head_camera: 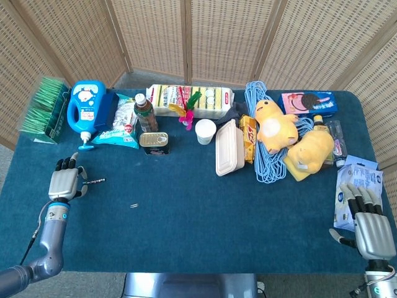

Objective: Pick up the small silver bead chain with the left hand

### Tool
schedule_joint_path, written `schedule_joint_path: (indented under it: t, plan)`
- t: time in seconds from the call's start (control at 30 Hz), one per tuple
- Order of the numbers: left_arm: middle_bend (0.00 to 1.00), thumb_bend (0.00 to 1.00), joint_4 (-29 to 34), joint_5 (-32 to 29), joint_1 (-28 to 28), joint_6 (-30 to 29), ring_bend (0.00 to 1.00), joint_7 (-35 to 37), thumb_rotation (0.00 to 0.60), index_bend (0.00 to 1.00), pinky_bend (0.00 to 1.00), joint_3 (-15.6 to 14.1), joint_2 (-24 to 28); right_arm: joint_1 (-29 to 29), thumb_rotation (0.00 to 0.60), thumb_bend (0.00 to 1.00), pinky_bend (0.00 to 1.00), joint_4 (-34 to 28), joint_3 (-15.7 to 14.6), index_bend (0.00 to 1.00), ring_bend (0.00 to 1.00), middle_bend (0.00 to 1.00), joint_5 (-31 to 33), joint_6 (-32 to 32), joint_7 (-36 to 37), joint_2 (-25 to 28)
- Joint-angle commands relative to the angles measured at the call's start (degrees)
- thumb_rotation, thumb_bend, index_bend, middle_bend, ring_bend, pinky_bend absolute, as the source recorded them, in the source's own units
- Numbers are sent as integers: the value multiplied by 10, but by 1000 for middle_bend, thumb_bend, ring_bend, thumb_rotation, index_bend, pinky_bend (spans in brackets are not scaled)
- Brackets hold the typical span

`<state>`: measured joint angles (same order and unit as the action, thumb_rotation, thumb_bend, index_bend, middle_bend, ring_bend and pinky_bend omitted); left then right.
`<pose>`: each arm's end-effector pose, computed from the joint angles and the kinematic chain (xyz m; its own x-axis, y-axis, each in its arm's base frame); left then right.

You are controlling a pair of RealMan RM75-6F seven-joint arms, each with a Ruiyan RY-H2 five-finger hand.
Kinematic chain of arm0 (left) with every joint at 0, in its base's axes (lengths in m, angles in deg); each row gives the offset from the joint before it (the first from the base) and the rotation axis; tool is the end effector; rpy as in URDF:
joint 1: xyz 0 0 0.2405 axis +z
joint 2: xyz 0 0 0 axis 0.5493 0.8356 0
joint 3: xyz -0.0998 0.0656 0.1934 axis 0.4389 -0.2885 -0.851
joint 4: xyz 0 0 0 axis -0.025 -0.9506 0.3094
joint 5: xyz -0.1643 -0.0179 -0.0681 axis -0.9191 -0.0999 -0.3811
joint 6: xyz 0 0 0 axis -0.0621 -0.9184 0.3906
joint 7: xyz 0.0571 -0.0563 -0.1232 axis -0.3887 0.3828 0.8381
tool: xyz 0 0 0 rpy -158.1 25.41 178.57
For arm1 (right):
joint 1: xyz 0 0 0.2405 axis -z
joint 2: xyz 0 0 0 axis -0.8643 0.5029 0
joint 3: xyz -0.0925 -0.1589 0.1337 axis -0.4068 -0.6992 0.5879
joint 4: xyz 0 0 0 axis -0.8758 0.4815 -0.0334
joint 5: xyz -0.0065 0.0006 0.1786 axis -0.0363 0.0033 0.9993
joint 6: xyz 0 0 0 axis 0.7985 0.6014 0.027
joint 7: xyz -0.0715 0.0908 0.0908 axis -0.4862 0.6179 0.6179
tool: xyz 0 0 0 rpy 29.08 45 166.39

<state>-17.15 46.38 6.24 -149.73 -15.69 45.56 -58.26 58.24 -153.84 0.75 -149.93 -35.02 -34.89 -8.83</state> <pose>-0.2848 0.2950 0.0495 0.4813 0.2915 0.8266 0.8326 0.1427 -0.5351 -0.2624 -0.1630 0.1733 0.3915 -0.0261 0.9198 -0.9177 0.0624 0.3924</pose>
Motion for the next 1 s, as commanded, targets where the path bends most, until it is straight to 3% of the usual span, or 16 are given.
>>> schedule_joint_path:
  t: [0.03, 1.0]
  plan:
    - [0, 603, -3, 0, 0, 0, 0, -1, 600, 458, 0, 0, -1, 0, 600, 0, 0, -1, 1, 0, 0, 0, 1, 0, 5, 2]
    - [0, 635, -27, 2, -3, -7, 0, -28, 600, 508, 0, 0, -22, -1, 600, 0, 0, -3, -1, 0, 0, 0, 1, 4, 12, 5]
